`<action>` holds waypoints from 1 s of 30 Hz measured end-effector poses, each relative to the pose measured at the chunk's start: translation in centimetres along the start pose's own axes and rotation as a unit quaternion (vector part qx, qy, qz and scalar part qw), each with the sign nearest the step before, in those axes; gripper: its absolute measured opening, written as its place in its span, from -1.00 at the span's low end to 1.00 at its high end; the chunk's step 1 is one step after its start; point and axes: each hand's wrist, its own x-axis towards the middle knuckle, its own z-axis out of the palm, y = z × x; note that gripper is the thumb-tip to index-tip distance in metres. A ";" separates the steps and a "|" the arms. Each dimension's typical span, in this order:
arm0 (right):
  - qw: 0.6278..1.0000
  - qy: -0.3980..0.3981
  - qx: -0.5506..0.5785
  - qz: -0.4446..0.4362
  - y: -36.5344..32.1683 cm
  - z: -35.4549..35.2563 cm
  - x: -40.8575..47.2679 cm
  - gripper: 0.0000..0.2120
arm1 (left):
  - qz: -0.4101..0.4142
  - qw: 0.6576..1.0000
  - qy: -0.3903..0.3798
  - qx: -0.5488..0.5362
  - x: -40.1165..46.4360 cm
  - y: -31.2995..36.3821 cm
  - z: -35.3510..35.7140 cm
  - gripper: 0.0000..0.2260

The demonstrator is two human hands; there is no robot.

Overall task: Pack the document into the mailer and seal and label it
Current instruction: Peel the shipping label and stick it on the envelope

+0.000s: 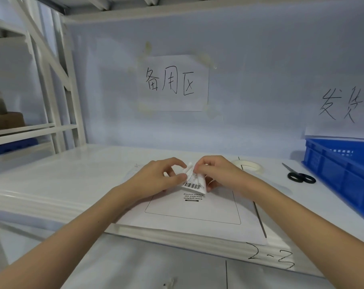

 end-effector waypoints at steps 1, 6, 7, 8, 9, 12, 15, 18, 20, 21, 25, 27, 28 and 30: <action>1.000 -0.006 -0.008 -0.007 0.1 0.0 0.1 -0.82 | -0.001 1.000 0.003 0.028 0.3 0.1 0.1 -0.80; 0.998 -0.015 -0.063 -0.023 0.3 -0.1 0.2 -0.81 | -0.007 1.000 0.006 0.003 1.2 0.4 0.4 -0.82; 0.997 -0.017 -0.077 -0.020 0.3 -0.2 0.0 -0.78 | -0.016 1.000 0.003 -0.027 1.3 0.4 0.3 -0.80; 0.995 -0.019 -0.092 -0.016 0.3 -0.4 -0.1 -0.74 | -0.023 0.998 -0.001 -0.064 1.2 0.3 0.1 -0.78; 0.994 -0.022 -0.104 -0.010 0.3 -0.5 -0.3 -0.71 | -0.026 0.995 -0.005 -0.099 1.1 0.3 -0.1 -0.75; 0.992 -0.035 -0.121 -0.002 0.2 -0.6 -0.6 -0.69 | -0.019 0.991 -0.008 -0.131 0.8 0.4 -0.4 -0.65; 0.993 -0.049 -0.108 -0.003 0.1 -0.4 -0.7 -0.73 | -0.025 0.993 -0.007 -0.115 0.6 0.5 -0.3 -0.71; 0.994 -0.044 -0.103 -0.001 0.0 -0.3 -0.9 -0.73 | -0.044 0.990 -0.016 -0.132 0.3 0.4 -0.3 -0.82; 0.994 -0.041 -0.102 0.003 0.0 -0.1 -1.0 -0.73 | -0.051 0.985 -0.023 -0.160 0.0 0.4 -0.4 -0.86; 0.994 -0.043 -0.098 0.007 -0.1 0.0 -1.1 -0.74 | -0.053 0.985 -0.025 -0.162 -0.2 0.4 -0.4 -0.86; 0.995 -0.048 -0.083 0.026 -0.2 0.1 -1.5 -0.80 | -0.054 0.990 -0.051 -0.117 -0.4 0.3 -0.7 -0.89; 0.995 -0.038 -0.090 0.019 -0.2 0.0 -1.7 -0.83 | -0.051 0.989 -0.070 -0.119 -0.5 0.2 -1.0 -0.92; 0.994 -0.032 -0.107 0.011 -0.2 0.0 -1.8 -0.84 | -0.053 0.988 -0.077 -0.125 -0.6 0.2 -1.1 -0.94; 0.986 -0.021 -0.164 -0.005 -0.1 -0.1 -2.0 -0.86 | -0.058 0.985 -0.085 -0.138 -0.9 0.3 -1.5 -0.96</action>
